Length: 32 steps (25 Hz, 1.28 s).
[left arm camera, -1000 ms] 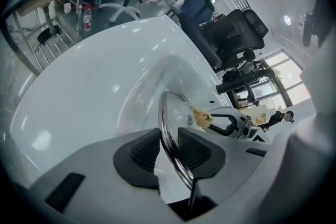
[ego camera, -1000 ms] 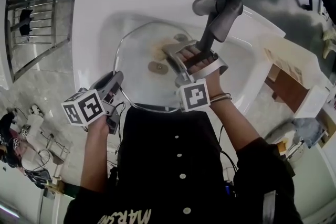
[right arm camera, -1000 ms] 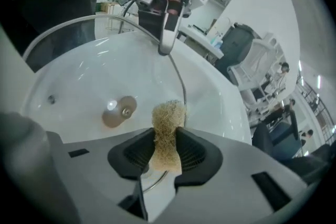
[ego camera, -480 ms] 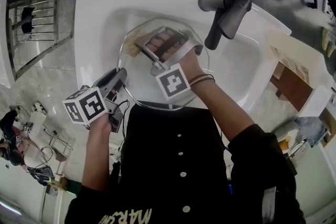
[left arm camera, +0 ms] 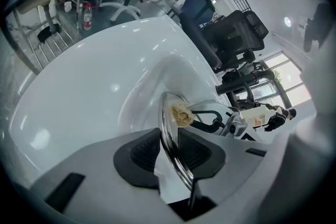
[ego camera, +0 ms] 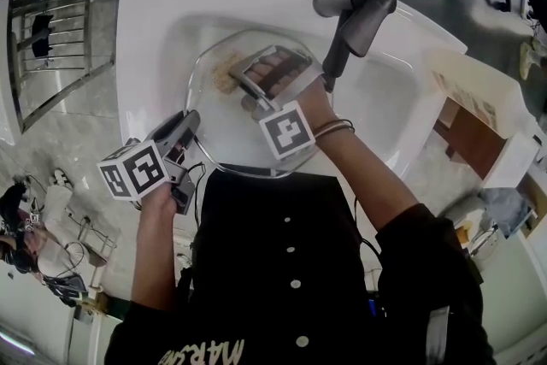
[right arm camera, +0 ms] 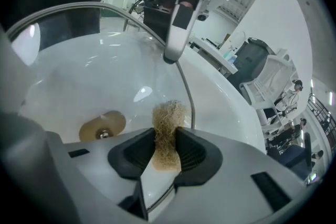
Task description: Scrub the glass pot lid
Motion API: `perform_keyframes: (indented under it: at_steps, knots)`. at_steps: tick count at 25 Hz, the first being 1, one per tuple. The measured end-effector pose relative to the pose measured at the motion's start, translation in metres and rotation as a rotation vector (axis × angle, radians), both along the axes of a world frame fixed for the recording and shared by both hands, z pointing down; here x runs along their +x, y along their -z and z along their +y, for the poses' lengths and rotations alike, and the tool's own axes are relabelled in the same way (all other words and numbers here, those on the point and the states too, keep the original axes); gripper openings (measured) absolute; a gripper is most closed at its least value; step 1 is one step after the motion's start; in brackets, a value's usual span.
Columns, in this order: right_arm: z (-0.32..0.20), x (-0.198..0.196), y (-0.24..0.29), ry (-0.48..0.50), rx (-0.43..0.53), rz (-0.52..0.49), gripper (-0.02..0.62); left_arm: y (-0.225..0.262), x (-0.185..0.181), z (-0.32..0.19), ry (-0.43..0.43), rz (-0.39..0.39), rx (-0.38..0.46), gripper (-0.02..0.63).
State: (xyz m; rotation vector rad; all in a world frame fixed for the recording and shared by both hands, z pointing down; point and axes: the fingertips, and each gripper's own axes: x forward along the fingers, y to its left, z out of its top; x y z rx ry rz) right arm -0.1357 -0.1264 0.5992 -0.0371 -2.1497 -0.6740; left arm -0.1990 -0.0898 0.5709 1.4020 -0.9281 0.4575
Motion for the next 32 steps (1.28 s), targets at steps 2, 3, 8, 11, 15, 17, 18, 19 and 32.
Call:
perform_keyframes:
  at_steps: [2, 3, 8, 11, 15, 17, 18, 19, 32]
  knots:
    - [0.005, 0.014, -0.004, -0.005, -0.012, 0.029, 0.133, 0.000, 0.000, 0.000, 0.002, -0.001, 0.000, 0.123]
    - [0.007, 0.021, -0.005, -0.007, -0.021, 0.042, 0.134, 0.000, 0.000, 0.001, 0.002, -0.001, 0.000, 0.123]
    - [0.021, 0.057, -0.015, 0.050, -0.059, 0.158, 0.133, -0.001, 0.000, 0.000, 0.012, 0.004, 0.006, 0.123]
    - [0.031, 0.079, -0.017, 0.112, -0.100, 0.237, 0.133, 0.001, -0.002, -0.001, 0.012, -0.011, 0.012, 0.123]
    - [0.039, 0.103, -0.017, 0.159, -0.151, 0.304, 0.133, 0.001, 0.001, 0.000, 0.016, 0.008, 0.010, 0.123]
    - [0.043, 0.114, -0.016, 0.174, -0.171, 0.338, 0.133, 0.001, 0.003, 0.000, 0.021, 0.022, 0.009, 0.123]
    - [0.045, 0.118, -0.016, 0.180, -0.183, 0.354, 0.133, 0.001, 0.003, 0.000, 0.025, 0.025, 0.009, 0.124]
    - [0.047, 0.122, -0.015, 0.185, -0.194, 0.370, 0.133, 0.001, 0.003, 0.000, 0.029, 0.026, 0.008, 0.123]
    - [0.069, 0.162, -0.006, 0.298, -0.280, 0.554, 0.133, 0.003, 0.002, 0.002, 0.030, 0.026, 0.012, 0.123]
